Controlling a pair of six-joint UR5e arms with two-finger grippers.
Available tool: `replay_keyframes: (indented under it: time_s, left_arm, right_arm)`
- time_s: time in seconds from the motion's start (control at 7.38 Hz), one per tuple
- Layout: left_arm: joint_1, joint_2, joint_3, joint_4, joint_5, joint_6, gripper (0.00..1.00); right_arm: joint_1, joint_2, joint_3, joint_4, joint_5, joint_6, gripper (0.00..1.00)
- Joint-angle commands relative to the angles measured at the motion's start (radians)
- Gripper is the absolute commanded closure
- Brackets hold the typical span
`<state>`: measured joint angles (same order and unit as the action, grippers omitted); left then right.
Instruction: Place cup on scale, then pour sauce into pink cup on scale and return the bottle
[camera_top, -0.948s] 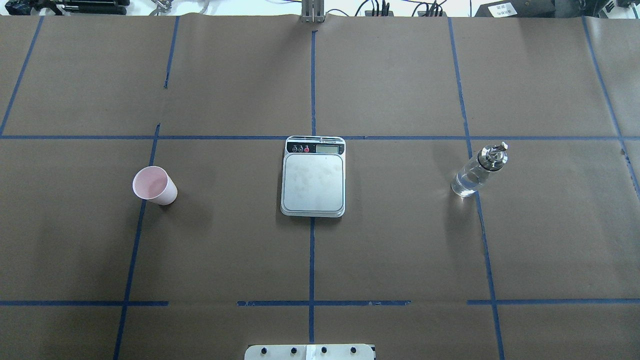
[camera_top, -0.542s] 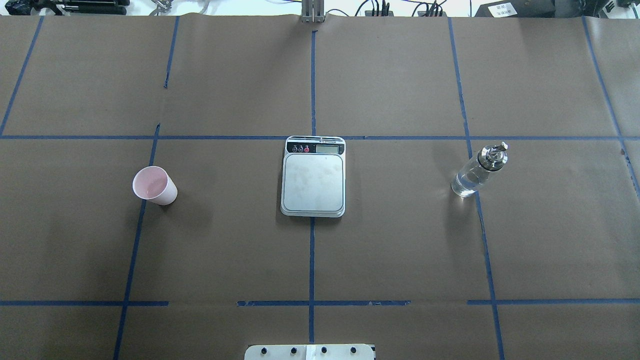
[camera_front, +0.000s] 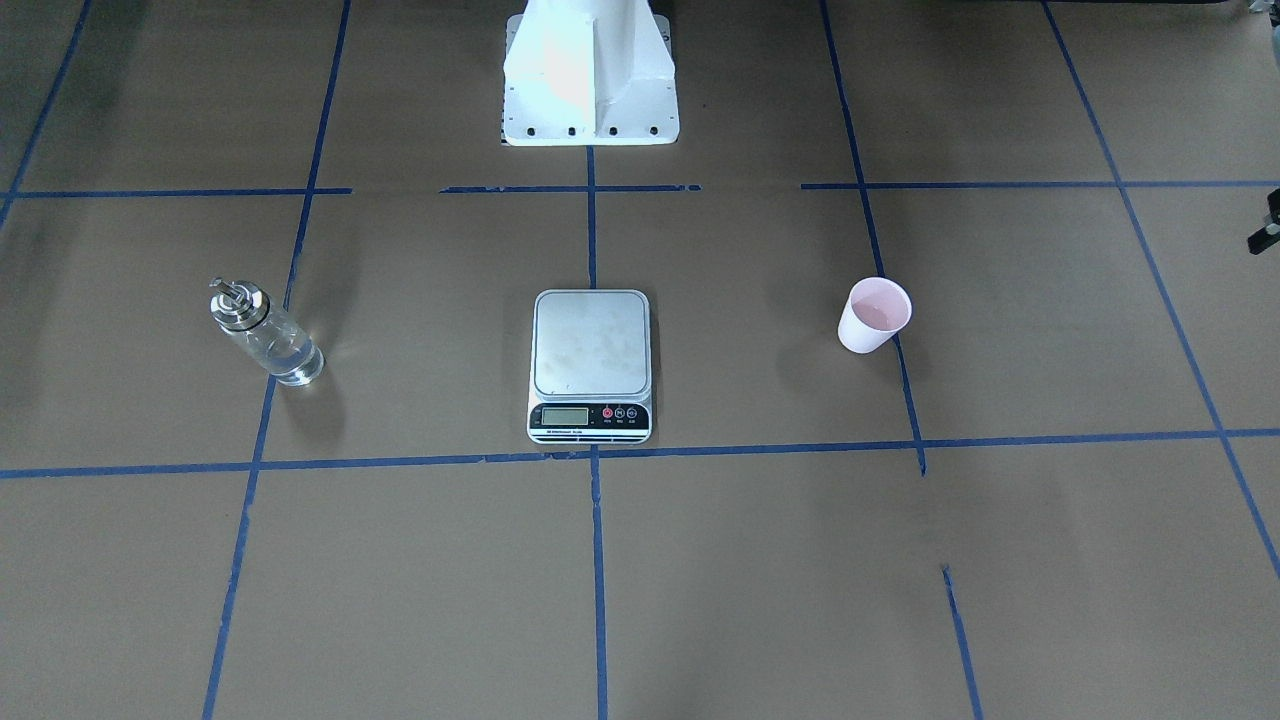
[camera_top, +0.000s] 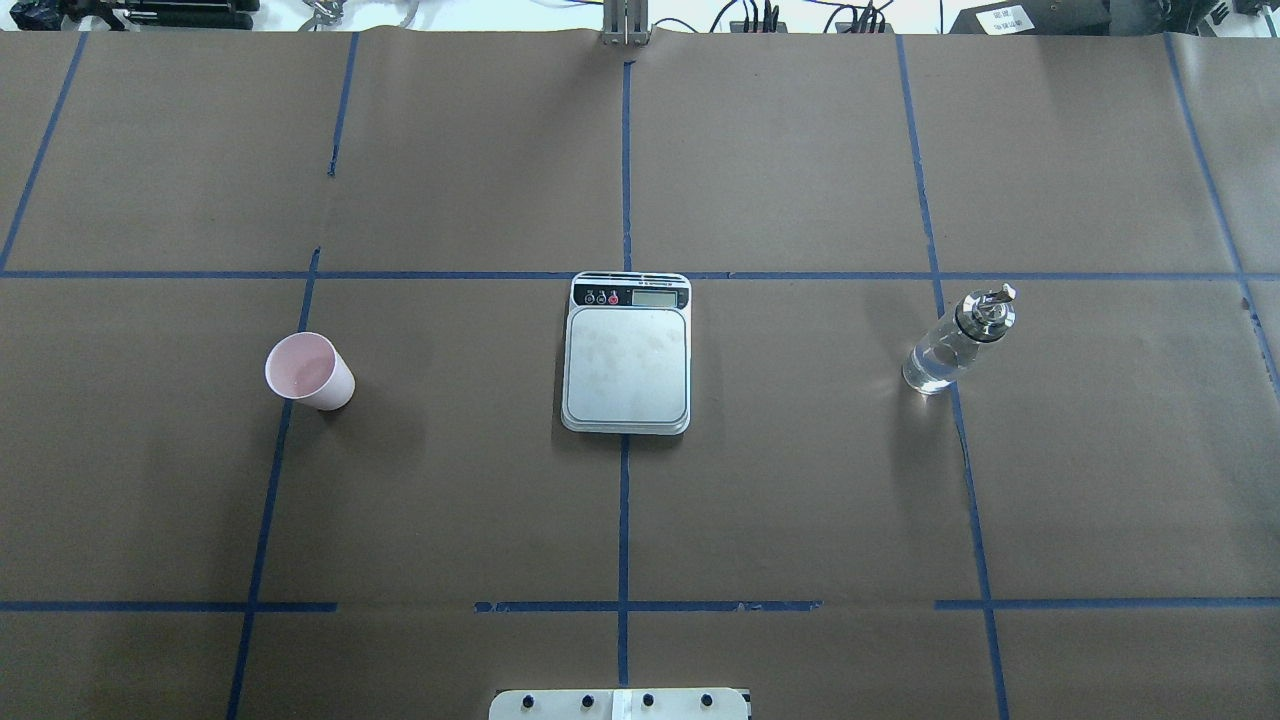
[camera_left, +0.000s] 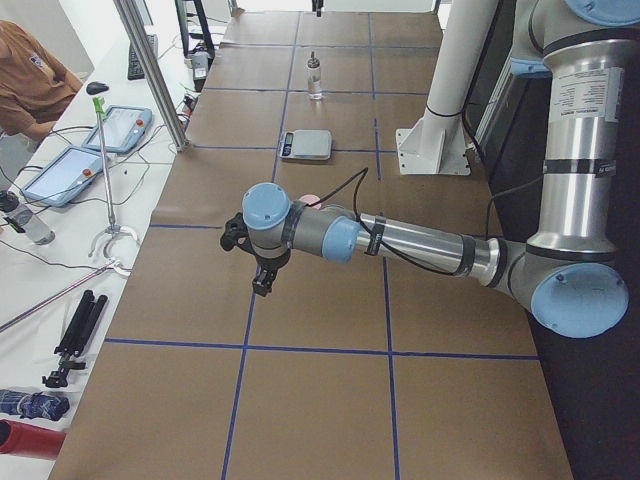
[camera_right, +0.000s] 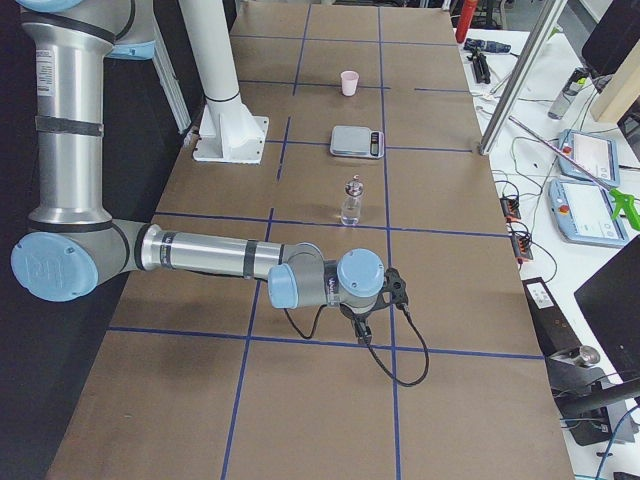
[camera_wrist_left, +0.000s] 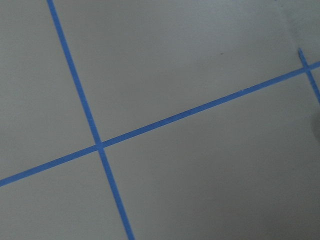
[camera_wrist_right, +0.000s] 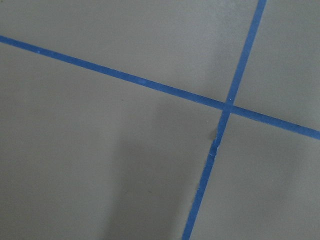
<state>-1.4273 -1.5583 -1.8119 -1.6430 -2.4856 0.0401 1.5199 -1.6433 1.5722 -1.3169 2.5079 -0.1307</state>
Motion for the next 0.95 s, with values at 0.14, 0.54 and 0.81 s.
replay_keyframes:
  time_s: [0.14, 0.54, 0.81]
  left_arm:
    - [0.352, -0.026, -0.209, -0.012, 0.156, -0.467, 0.06]
    - [0.49, -0.139, -0.196, -0.06, 0.257, -0.684, 0.06]
    - [0.576, -0.193, -0.132, -0.066, 0.356, -0.747, 0.06]
  right_arm:
    - [-0.015, -0.001, -0.001, 0.076, 0.014, 0.071, 0.0]
    - [-0.02, -0.001, -0.003, 0.076, 0.015, 0.071, 0.0]
    - [-0.026, -0.001, -0.004, 0.076, 0.012, 0.068, 0.0]
